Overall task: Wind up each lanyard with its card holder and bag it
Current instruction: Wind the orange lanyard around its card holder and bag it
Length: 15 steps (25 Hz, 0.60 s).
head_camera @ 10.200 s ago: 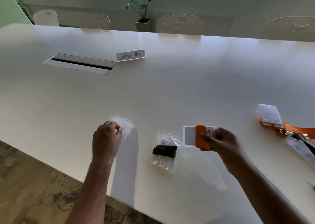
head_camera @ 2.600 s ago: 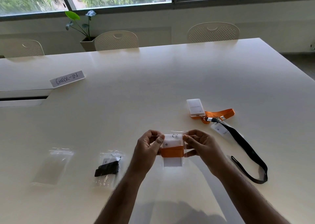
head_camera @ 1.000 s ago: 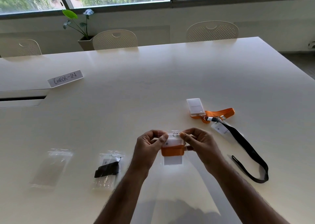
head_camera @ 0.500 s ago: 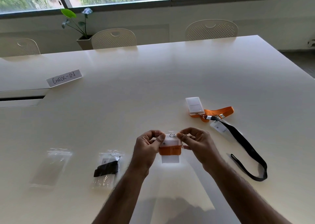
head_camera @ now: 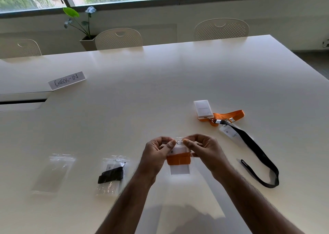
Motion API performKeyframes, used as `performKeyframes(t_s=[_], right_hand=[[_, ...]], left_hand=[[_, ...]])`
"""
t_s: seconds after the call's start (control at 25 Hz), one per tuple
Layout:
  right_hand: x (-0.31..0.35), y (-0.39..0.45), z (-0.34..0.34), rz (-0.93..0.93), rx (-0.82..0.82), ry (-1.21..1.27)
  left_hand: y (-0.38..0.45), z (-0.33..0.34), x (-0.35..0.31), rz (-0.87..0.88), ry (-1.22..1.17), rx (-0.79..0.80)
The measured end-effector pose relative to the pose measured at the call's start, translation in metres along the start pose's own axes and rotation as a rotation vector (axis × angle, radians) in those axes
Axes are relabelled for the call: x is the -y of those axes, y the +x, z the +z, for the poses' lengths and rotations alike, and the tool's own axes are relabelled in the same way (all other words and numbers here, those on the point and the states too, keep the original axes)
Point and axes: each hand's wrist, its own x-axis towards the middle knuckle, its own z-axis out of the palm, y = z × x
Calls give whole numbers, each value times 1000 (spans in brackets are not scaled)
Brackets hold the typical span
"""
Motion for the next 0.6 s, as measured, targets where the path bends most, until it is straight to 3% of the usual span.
performKeyframes(t_s=[0.36, 0.6], right_hand=[[-4, 4, 1, 19, -50, -100], [-1, 1, -3, 36, -28, -45]], left_hand=[[-4, 6, 2, 43, 78, -56], [-3, 1, -2, 10, 40, 2]])
